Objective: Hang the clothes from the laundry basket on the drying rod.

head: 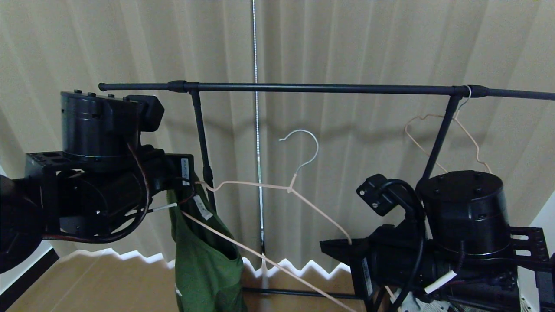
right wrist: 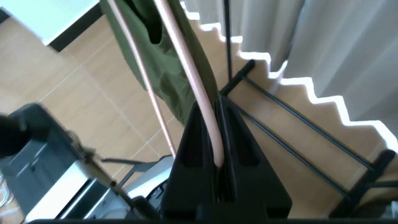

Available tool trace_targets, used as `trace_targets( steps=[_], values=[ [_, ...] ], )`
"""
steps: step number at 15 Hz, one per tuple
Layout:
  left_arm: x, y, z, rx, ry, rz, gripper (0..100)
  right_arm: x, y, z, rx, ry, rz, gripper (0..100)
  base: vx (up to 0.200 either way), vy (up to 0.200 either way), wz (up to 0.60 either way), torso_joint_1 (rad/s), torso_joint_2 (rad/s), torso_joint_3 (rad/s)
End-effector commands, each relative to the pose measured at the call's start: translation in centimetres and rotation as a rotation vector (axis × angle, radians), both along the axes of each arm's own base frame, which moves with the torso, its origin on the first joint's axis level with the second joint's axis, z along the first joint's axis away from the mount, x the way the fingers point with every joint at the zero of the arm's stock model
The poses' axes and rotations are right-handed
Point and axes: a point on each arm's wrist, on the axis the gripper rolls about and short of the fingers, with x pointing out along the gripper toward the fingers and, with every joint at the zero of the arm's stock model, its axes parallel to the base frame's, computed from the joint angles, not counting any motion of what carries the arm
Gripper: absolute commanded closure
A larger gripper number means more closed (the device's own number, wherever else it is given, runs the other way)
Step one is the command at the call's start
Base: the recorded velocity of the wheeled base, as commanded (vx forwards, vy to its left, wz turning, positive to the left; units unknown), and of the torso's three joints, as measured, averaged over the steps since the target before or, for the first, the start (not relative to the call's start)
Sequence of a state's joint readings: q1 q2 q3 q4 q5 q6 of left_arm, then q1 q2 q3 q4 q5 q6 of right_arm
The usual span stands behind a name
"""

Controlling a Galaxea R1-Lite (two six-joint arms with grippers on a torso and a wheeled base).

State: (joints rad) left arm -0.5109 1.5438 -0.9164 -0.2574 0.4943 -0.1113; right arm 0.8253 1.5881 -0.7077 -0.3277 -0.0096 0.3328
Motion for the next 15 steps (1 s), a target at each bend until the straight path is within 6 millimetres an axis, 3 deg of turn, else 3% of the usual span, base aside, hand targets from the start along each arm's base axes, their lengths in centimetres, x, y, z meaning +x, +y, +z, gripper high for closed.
trace_targets(
  steps=[1,7,11,15],
  values=[
    [-0.5,0.1,0.2,-0.001,-0.007,0.005,100,-0.1,0.8,-0.6,-0.022,0.007,0.006,100,0.0,0.0,0.0,0.0,0.0,0.0],
    [-0.7,0.2,-0.3,0.004,0.003,0.009,100,-0.2,1.4,-0.2,-0.003,0.002,0.005,100,0.0,0.0,0.0,0.0,0.0,0.0],
    [-1.4,-0.5,0.8,-0.018,-0.031,-0.027,100,0.6,2.2,-0.1,0.006,-0.001,-0.02,100,0.0,0.0,0.0,0.0,0.0,0.0],
    [-1.3,0.5,1.7,-0.014,-0.059,0.012,100,0.8,2.0,0.0,-0.022,-0.023,-0.089,100,0.0,0.0,0.0,0.0,0.0,0.0]
  ],
)
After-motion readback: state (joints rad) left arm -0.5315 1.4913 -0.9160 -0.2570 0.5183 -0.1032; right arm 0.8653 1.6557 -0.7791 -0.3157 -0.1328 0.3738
